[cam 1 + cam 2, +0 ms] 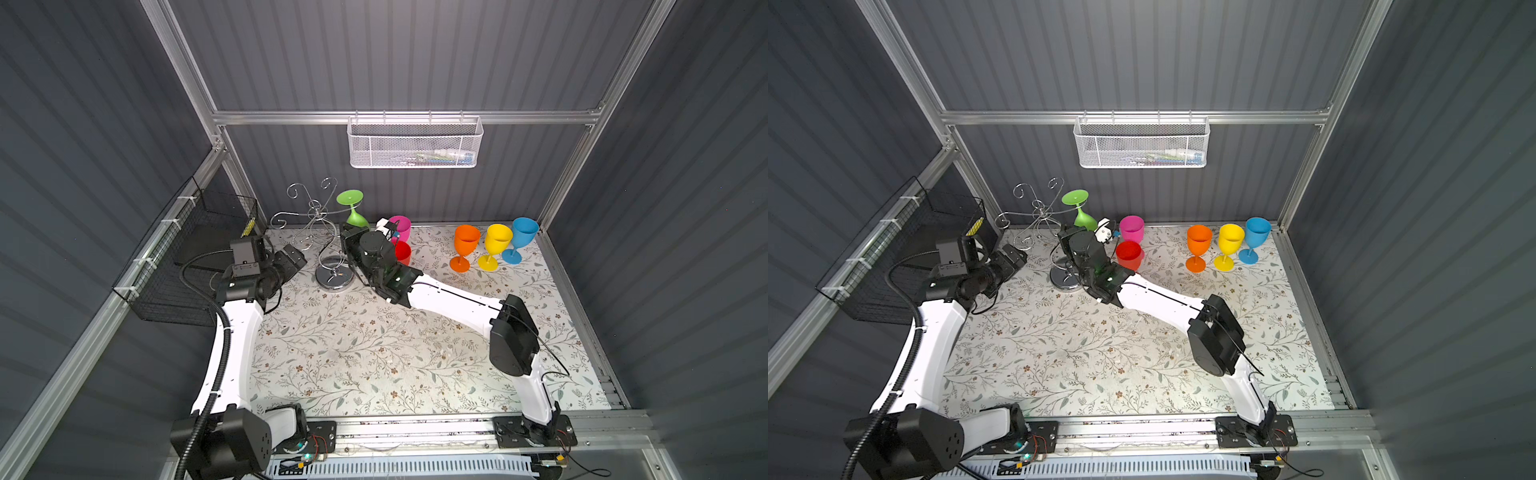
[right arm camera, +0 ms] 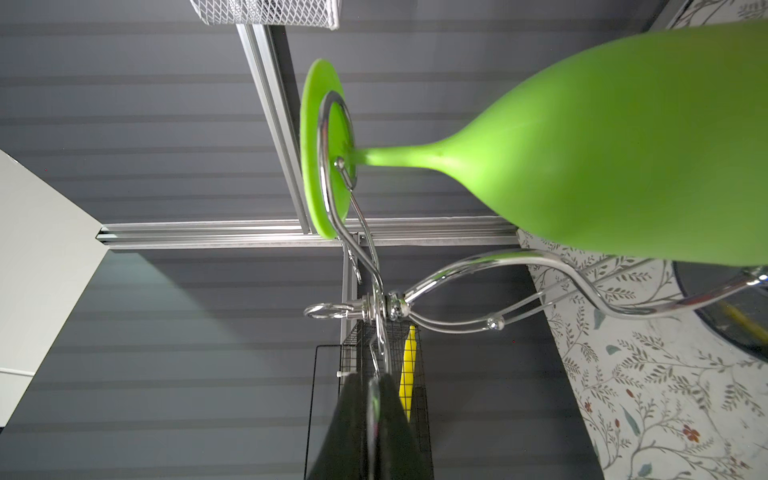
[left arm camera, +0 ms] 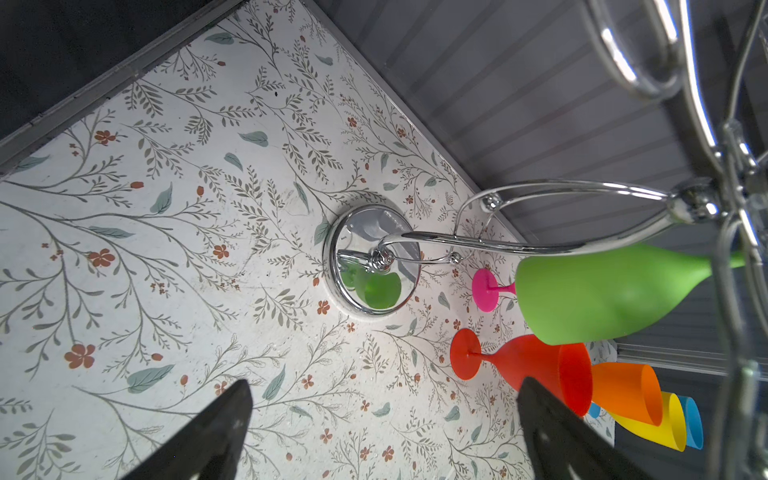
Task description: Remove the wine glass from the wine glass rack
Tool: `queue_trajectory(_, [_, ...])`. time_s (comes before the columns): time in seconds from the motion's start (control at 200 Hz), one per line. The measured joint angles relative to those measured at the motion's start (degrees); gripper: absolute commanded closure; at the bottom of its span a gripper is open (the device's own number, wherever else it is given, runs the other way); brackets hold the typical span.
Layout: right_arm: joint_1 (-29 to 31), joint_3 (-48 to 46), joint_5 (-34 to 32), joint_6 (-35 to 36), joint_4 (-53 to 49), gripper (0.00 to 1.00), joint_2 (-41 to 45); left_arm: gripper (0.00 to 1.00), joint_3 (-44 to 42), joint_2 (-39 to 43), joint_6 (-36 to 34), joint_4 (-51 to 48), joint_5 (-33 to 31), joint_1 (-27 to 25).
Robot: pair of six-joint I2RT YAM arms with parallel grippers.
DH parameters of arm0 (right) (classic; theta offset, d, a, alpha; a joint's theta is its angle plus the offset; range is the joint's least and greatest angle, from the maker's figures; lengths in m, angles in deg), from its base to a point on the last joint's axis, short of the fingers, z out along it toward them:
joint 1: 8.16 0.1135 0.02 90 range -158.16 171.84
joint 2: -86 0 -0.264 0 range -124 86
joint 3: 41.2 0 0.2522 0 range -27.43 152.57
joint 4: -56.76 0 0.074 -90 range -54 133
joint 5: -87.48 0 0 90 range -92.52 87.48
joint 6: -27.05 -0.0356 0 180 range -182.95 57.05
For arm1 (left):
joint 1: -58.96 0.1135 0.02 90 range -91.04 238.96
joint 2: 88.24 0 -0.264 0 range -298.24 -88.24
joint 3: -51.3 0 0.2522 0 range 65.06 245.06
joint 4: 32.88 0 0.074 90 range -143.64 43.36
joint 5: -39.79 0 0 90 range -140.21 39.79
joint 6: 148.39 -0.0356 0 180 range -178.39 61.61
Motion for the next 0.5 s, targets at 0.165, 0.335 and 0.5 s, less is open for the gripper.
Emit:
queue_trajectory(0.165, [1.05, 2.82, -3.67, 0.2, -3.63, 0.99, -0.26, 0.0, 0.0, 0.0, 0.0, 0.13, 0.2, 0.0])
queue_trajectory(0.335, [2.23, 7.61, -7.65, 1.2, -7.91, 0.92, -1.95, 0.0, 0.0, 0.0, 0.0, 0.24, 0.28, 0.0])
queue_trajectory(0.5, [2.69, 9.4, -9.53, 1.01, -8.0, 0.86, -3.34, 0.01, 0.0, 0.0, -0.02, 0.24, 0.72, 0.0])
